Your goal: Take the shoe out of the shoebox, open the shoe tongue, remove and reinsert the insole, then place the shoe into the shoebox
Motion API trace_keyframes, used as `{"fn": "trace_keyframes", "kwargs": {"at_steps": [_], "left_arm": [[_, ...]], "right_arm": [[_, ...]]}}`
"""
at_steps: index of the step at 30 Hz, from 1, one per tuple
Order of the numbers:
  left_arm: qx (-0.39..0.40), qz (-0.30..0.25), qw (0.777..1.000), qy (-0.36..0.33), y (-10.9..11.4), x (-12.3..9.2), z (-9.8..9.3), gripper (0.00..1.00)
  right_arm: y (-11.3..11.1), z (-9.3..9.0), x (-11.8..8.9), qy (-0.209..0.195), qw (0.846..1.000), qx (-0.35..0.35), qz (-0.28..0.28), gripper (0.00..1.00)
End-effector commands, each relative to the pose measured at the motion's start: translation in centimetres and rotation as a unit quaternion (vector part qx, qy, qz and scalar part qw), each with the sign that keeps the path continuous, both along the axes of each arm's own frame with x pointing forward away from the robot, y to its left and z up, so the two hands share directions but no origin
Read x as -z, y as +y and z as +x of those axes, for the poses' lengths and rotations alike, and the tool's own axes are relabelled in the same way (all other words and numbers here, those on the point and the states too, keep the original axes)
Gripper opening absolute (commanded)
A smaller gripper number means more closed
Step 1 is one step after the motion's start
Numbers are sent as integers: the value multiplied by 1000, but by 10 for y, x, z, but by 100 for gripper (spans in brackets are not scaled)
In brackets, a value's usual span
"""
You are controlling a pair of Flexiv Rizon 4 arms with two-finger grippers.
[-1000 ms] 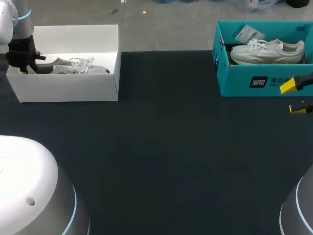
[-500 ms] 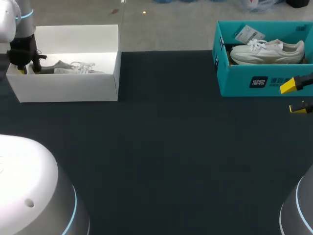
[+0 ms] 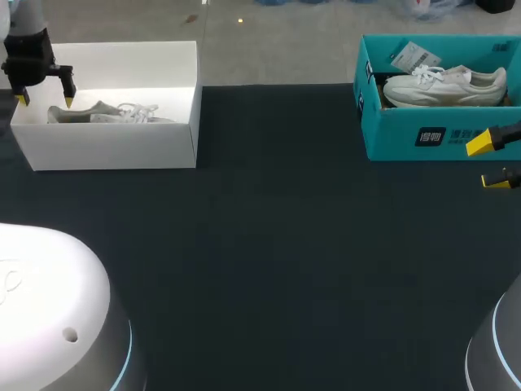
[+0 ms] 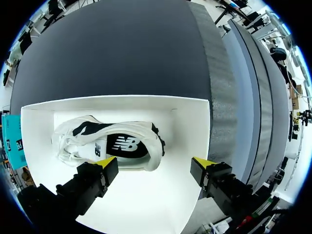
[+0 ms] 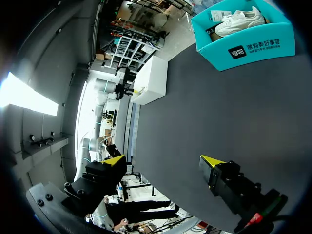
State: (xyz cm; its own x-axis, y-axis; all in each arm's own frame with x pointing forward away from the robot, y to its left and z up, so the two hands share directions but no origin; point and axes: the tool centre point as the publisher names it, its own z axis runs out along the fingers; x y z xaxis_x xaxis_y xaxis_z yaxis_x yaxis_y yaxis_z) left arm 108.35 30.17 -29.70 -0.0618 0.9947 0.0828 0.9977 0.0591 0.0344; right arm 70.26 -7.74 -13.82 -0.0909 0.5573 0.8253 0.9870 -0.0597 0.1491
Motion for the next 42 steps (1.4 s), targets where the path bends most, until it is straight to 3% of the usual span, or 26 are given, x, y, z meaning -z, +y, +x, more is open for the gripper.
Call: {"fn": "trace_keyframes", "kwargs": {"at_steps": [1, 9, 12, 17, 24, 29, 32, 35, 37, 38, 42], "left_arm": [[-29, -8, 999, -12, -6, -34, -13, 100], [-85, -39, 996, -14, -13, -61, -11, 100], [-85, -39, 996, -14, -13, -61, -11, 100], [-85, -39, 996, -14, -13, -61, -11, 100], [-85, -39, 996, -14, -13, -61, -11, 100], [-85, -39, 996, -14, -13, -61, -11, 100], [-85, -39, 996, -14, -13, -61, -11, 100], [-85, -39, 996, -14, -13, -61, -11, 100], [-85, -39, 996, -14, -13, -61, -11, 100], [-85, -39, 996, -14, -13, -61, -11, 100], [-85, -39, 996, -14, -13, -61, -11, 100]], "right_arm": [[0, 0, 0, 0, 1000, 0, -1, 100], [0, 0, 0, 0, 1000, 0, -1, 100], [0, 0, 0, 0, 1000, 0, -1, 100], [-29, 49, -13, -34, 999, -12, -39, 100], [-77, 163, -26, -99, 987, -45, -117, 100], [-101, 218, -33, -131, 977, -53, -159, 100], [-112, 237, -41, -149, 967, -38, -206, 100], [-121, 247, -50, -159, 965, -17, -209, 100], [-124, 249, -54, -167, 964, -11, -206, 100], [-124, 244, -61, -179, 968, -18, -174, 100], [-124, 244, -61, -179, 968, -18, -174, 100]]}}
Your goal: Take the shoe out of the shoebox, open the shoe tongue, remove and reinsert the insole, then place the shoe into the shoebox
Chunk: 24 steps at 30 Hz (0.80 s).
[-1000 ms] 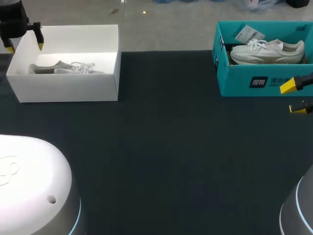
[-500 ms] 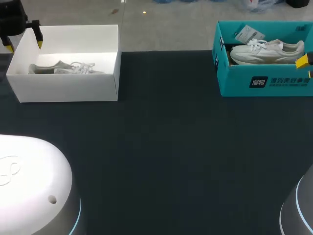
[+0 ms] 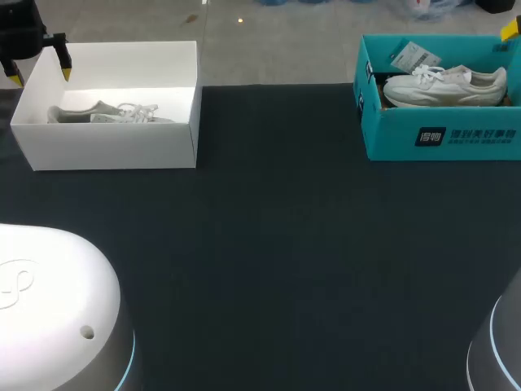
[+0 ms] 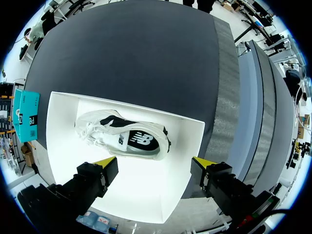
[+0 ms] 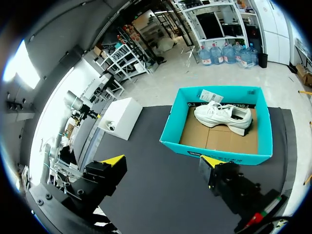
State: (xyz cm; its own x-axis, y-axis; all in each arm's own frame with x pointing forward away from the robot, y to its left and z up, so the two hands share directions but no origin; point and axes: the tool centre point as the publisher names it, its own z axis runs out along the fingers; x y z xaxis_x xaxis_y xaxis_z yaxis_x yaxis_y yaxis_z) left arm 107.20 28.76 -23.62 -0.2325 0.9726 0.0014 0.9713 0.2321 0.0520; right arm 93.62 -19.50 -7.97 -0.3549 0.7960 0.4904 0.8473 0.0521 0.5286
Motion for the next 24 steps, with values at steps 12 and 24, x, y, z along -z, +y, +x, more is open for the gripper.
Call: {"fn": "trace_keyframes", "kwargs": {"at_steps": [12, 24], "left_arm": [[1, 0, 1000, 1, 1, -1, 0, 100], [1, 0, 1000, 1, 1, -1, 0, 100]], "right_arm": [[-3, 18, 3, 29, 998, -8, -54, 100], [-17, 116, 64, 43, 923, 201, -324, 100]]}}
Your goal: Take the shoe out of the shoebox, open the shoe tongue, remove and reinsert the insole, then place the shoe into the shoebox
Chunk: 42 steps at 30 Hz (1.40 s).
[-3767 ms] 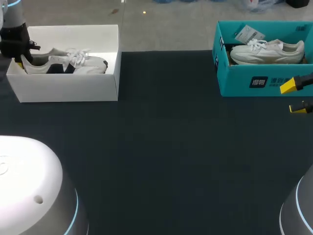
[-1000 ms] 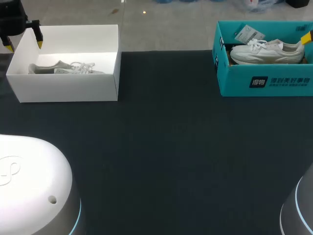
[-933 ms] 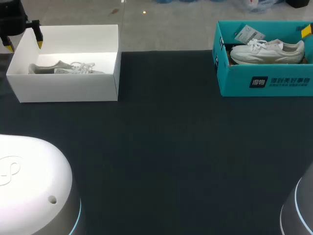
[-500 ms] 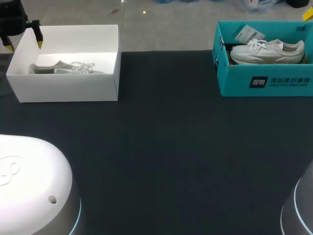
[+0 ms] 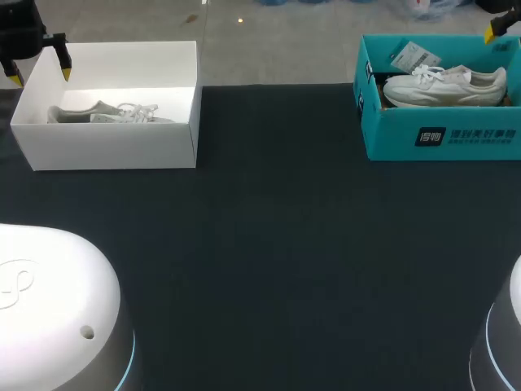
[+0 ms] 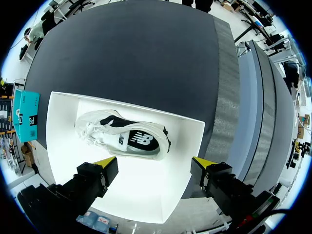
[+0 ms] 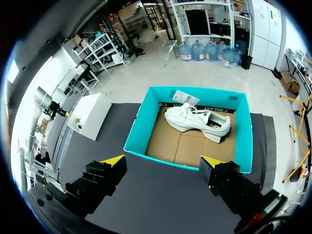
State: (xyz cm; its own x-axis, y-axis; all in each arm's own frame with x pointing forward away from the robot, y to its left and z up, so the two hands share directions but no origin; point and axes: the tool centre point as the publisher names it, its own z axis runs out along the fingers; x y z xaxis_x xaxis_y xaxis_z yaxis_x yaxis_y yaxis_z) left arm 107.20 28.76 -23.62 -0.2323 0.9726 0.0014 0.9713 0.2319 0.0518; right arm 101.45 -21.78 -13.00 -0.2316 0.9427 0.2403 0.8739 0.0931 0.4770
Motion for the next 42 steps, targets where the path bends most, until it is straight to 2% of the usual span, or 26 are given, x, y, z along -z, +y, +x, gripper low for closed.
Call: {"fn": "trace_keyframes", "kwargs": {"at_steps": [1, 8, 13, 32, 36, 42], "left_arm": [[1, 0, 1000, 1, 1, -1, 0, 100], [1, 0, 1000, 1, 1, -1, 0, 100], [1, 0, 1000, 1, 1, -1, 0, 100], [1, 0, 1000, 1, 1, -1, 0, 100], [1, 0, 1000, 1, 1, -1, 0, 100], [1, 0, 1000, 1, 1, -1, 0, 100]], "right_arm": [[5, 43, 17, 13, 968, 156, -197, 100], [-18, 73, 40, 9, 936, 249, -248, 100], [-35, 77, 47, 22, 913, 301, -273, 100], [-37, 77, 48, 23, 913, 301, -274, 100], [-47, 88, 62, 72, 921, 308, -227, 100], [-63, 108, 84, 77, 921, 313, -217, 100]]}}
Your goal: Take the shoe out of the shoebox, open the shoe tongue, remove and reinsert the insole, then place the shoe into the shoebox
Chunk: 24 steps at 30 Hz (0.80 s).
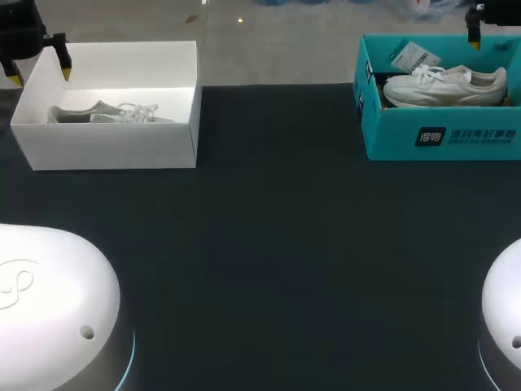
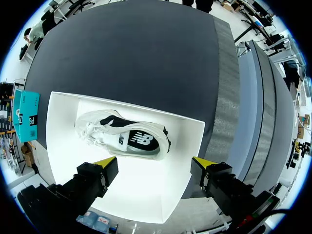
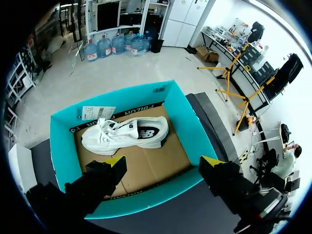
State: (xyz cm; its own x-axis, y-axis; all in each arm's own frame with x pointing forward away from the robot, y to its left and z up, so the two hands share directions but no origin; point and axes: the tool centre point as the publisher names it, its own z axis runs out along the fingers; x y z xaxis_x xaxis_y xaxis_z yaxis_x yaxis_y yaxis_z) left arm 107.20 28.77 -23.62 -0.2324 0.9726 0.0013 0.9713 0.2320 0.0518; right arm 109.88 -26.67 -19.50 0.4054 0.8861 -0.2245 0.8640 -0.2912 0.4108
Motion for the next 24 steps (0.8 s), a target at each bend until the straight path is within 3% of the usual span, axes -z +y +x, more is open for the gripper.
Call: {"fn": "trace_keyframes", "kwargs": {"at_steps": [1, 11, 24], "left_arm": [[1, 0, 1000, 1, 1, -1, 0, 100], [1, 0, 1000, 1, 1, -1, 0, 100], [1, 0, 1000, 1, 1, -1, 0, 100]], "right_arm": [[-18, 28, 23, 9, 1000, 2, 5, 100], [-32, 55, 54, 47, 998, 5, 47, 100], [-56, 59, 98, 94, 991, -8, 98, 100]]}}
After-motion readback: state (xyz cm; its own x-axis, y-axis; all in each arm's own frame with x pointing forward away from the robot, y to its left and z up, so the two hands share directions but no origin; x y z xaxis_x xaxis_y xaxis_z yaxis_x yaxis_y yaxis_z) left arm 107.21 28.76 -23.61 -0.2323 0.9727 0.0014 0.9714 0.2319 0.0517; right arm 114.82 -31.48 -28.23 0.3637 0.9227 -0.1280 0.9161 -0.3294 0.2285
